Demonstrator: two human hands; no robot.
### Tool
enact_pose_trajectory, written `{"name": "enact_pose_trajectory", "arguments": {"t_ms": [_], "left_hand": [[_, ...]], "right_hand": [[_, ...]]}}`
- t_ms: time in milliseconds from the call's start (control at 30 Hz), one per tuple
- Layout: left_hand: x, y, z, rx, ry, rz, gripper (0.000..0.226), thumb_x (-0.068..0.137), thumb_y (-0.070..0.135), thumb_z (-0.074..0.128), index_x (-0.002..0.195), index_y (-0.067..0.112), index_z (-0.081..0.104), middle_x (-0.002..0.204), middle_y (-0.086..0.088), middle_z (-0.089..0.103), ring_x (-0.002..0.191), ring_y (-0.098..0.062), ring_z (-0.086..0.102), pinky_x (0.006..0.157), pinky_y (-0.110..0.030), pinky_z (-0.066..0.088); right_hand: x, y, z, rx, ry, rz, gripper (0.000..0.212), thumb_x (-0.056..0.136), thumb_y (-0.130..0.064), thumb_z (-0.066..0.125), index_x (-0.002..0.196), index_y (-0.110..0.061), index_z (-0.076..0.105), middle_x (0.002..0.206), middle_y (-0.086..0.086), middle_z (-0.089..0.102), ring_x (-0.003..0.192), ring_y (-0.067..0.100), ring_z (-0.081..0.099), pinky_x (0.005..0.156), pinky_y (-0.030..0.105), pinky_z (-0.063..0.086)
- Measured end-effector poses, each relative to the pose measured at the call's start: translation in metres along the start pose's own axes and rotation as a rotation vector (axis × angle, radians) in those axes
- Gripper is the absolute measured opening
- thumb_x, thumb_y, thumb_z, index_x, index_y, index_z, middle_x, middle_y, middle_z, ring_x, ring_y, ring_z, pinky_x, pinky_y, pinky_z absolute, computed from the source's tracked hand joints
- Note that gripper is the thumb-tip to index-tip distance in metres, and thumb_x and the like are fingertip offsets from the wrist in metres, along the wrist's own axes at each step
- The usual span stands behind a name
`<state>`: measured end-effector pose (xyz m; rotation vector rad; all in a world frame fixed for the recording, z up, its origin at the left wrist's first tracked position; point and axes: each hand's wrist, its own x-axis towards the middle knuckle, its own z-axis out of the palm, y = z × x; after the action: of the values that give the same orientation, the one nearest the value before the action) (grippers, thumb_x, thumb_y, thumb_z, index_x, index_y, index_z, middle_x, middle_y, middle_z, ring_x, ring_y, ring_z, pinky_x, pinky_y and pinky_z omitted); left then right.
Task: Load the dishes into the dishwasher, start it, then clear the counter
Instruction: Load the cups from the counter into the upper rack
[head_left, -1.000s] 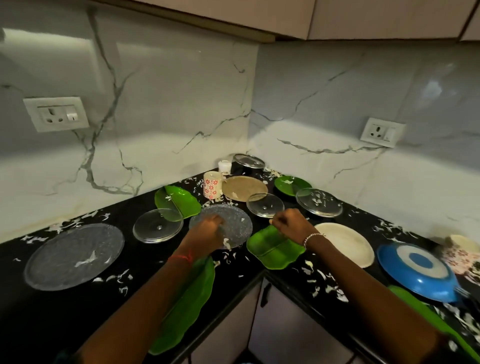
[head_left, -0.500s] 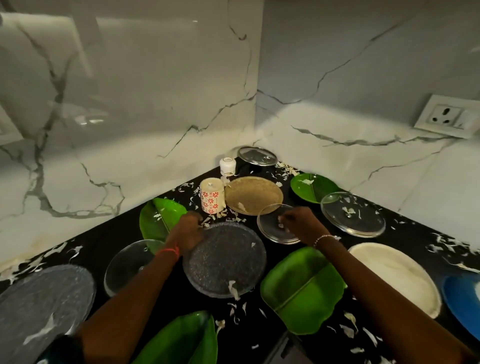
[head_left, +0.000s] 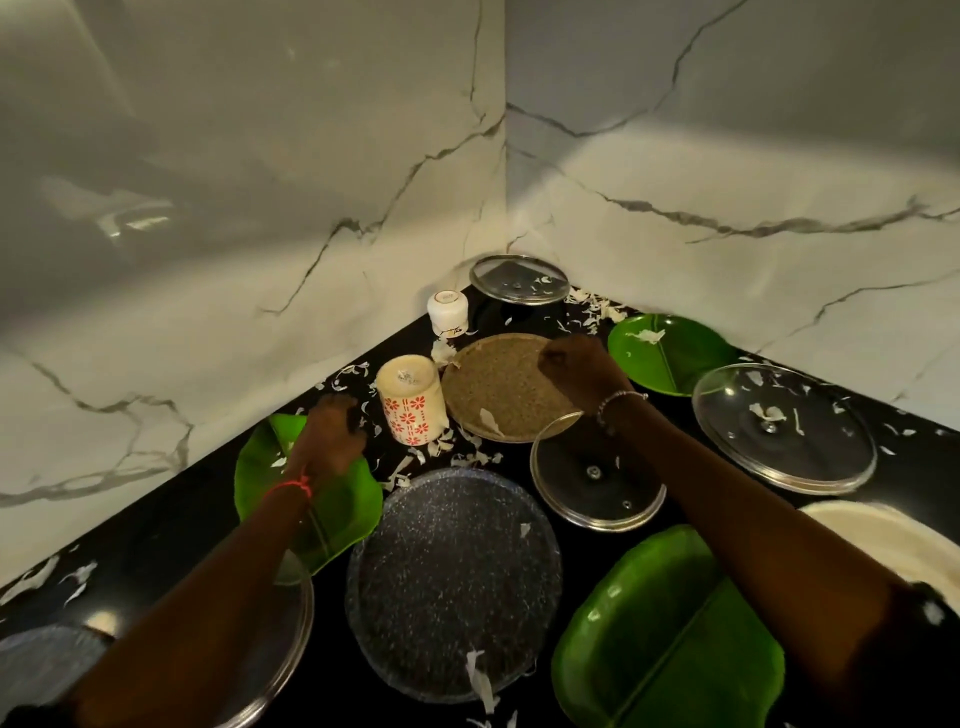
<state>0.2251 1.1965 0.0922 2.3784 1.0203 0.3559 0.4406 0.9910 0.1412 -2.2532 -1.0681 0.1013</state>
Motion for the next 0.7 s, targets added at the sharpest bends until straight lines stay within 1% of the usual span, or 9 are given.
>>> {"name": "enact_pose_trajectory", "arguments": {"t_ms": [100, 133, 200, 267, 333, 433, 533, 633, 700], "left_hand": [[0.02, 0.003, -0.002, -0.042, 0.104, -0.001, 0.04, 0.083, -0.006, 0.056, 0.123, -0.008, 0.05, 0.122, -0.024, 0.052, 0.105, -0.033, 0.055, 0.084, -0.032, 0.044], [0.031, 0.009, -0.005, -0.055, 0.148, 0.007, 0.038, 0.083, -0.006, 0.056, 0.121, -0.008, 0.051, 0.121, -0.025, 0.053, 0.104, -0.035, 0.055, 0.083, -0.031, 0.042], [0.062, 0.024, -0.007, -0.041, 0.181, 0.06, 0.037, 0.085, 0.0, 0.06, 0.119, -0.008, 0.052, 0.122, -0.027, 0.053, 0.11, -0.039, 0.052, 0.09, -0.035, 0.04], [0.099, 0.041, -0.005, 0.021, 0.124, 0.111, 0.043, 0.085, 0.005, 0.063, 0.123, -0.007, 0.049, 0.128, -0.028, 0.047, 0.117, -0.041, 0.047, 0.097, -0.039, 0.037], [0.134, 0.06, 0.003, 0.081, 0.036, 0.116, 0.059, 0.082, 0.012, 0.069, 0.132, -0.004, 0.042, 0.135, -0.025, 0.04, 0.125, -0.039, 0.039, 0.103, -0.04, 0.033], [0.178, 0.084, 0.021, 0.184, -0.085, 0.144, 0.071, 0.079, 0.02, 0.072, 0.136, -0.002, 0.035, 0.14, -0.024, 0.035, 0.13, -0.037, 0.033, 0.106, -0.038, 0.028], [0.214, 0.092, 0.041, 0.229, -0.156, 0.2, 0.073, 0.079, 0.022, 0.072, 0.136, -0.002, 0.034, 0.142, -0.023, 0.034, 0.132, -0.035, 0.03, 0.108, -0.038, 0.023], [0.235, 0.088, 0.053, 0.266, -0.196, 0.198, 0.079, 0.077, 0.023, 0.074, 0.139, 0.001, 0.031, 0.143, -0.021, 0.032, 0.134, -0.036, 0.027, 0.11, -0.038, 0.021], [0.248, 0.085, 0.06, 0.268, -0.231, 0.194, 0.078, 0.074, 0.026, 0.077, 0.136, 0.003, 0.035, 0.139, -0.022, 0.037, 0.131, -0.039, 0.032, 0.108, -0.04, 0.026]], "right_hand": [[0.02, 0.003, 0.007, 0.02, -0.014, -0.027, 0.021, 0.088, -0.011, 0.053, 0.089, 0.003, 0.068, 0.088, 0.018, 0.067, 0.075, 0.019, 0.057, 0.066, 0.021, 0.036], [0.026, 0.005, 0.009, 0.04, -0.02, -0.032, 0.02, 0.088, -0.011, 0.053, 0.09, 0.002, 0.069, 0.088, 0.017, 0.068, 0.075, 0.019, 0.058, 0.066, 0.021, 0.037], [0.035, 0.011, 0.011, 0.088, -0.018, -0.043, 0.02, 0.088, -0.012, 0.054, 0.092, 0.001, 0.069, 0.087, 0.015, 0.069, 0.075, 0.018, 0.06, 0.067, 0.022, 0.042], [0.041, 0.017, 0.015, 0.113, -0.029, -0.059, 0.019, 0.088, -0.013, 0.055, 0.094, -0.001, 0.069, 0.089, 0.013, 0.069, 0.074, 0.016, 0.059, 0.068, 0.023, 0.044], [0.048, 0.026, 0.018, 0.089, -0.076, -0.061, 0.02, 0.088, -0.015, 0.054, 0.096, -0.004, 0.068, 0.092, 0.01, 0.068, 0.078, 0.015, 0.06, 0.069, 0.022, 0.043], [0.065, 0.048, 0.024, 0.007, -0.158, -0.017, 0.024, 0.086, -0.019, 0.057, 0.104, -0.007, 0.066, 0.107, 0.011, 0.065, 0.096, 0.023, 0.062, 0.081, 0.029, 0.048], [0.086, 0.078, 0.027, -0.095, -0.254, 0.093, 0.039, 0.082, -0.016, 0.061, 0.12, -0.006, 0.058, 0.123, 0.015, 0.056, 0.113, 0.029, 0.054, 0.091, 0.032, 0.044], [0.1, 0.104, 0.03, -0.14, -0.272, 0.175, 0.03, 0.082, -0.006, 0.057, 0.11, 0.004, 0.059, 0.116, 0.022, 0.058, 0.11, 0.032, 0.054, 0.085, 0.032, 0.043], [0.107, 0.117, 0.035, -0.161, -0.262, 0.213, 0.023, 0.085, -0.005, 0.054, 0.104, 0.007, 0.058, 0.115, 0.024, 0.057, 0.108, 0.033, 0.054, 0.081, 0.031, 0.041]]}}
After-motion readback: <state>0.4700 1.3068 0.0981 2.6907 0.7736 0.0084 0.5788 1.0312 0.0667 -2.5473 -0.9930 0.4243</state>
